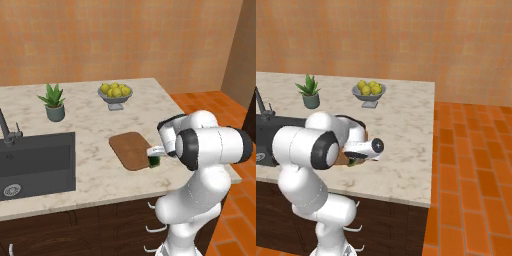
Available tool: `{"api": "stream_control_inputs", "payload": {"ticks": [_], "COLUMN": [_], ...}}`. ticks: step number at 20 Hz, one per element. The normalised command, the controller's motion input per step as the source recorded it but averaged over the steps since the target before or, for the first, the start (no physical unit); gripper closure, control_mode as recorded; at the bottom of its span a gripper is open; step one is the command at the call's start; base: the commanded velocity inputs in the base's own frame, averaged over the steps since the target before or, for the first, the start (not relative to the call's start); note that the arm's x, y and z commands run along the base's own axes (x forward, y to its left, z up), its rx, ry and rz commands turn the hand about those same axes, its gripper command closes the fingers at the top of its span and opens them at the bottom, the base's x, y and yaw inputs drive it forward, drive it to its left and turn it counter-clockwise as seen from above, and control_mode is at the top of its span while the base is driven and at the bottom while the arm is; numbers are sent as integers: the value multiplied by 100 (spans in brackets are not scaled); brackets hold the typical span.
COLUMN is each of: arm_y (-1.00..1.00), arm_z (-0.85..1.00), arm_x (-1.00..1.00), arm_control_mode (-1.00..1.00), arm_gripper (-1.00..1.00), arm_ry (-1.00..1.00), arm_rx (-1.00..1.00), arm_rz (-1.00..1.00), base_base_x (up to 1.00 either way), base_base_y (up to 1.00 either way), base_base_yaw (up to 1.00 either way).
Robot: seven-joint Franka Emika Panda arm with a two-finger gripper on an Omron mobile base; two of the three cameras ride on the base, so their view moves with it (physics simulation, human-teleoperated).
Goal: Pick up the sponge from the counter and clean the cutting board by briefly scrubbing or pressing down on the cutting board. Once finished, release the sponge.
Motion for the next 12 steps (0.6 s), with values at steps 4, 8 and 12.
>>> {"api": "stream_control_inputs", "payload": {"ticks": [4,8,12], "arm_y": [-85,-83,-62], "arm_z": [0,0,-6], "arm_x": [0,0,-1], "arm_control_mode": [-100,-100,-100], "arm_gripper": [100,100,100], "arm_ry": [0,0,0], "arm_rx": [0,0,0], "arm_rz": [15,14,12], "base_base_x": [0,0,0], "base_base_y": [0,0,0], "base_base_yaw": [0,0,0]}}
